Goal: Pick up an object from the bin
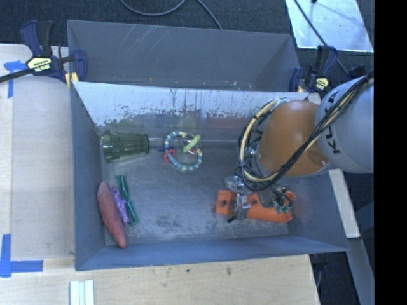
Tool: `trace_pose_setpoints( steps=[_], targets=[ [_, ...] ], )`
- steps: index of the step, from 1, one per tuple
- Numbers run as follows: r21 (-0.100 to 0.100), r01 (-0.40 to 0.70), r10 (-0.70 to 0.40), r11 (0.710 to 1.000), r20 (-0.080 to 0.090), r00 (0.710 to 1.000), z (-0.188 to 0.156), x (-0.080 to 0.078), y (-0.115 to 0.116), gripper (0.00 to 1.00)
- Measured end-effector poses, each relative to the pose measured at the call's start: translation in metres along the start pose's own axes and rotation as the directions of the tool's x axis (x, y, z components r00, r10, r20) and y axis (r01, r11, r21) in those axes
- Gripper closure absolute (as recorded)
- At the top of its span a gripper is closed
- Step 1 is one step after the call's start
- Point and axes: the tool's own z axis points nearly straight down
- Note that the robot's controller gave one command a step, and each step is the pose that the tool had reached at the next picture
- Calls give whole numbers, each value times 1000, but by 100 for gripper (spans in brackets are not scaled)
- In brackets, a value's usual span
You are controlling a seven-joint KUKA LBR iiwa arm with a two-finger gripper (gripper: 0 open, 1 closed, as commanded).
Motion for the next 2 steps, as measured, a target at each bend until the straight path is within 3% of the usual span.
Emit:
trace_pose_setpoints(
  steps=[1,2],
  targets=[
    [0,0,0,1000,0,1000,0,0,0,100],
    [0,-88,88,996,4,996,-141,9,4,100]
  ],
)
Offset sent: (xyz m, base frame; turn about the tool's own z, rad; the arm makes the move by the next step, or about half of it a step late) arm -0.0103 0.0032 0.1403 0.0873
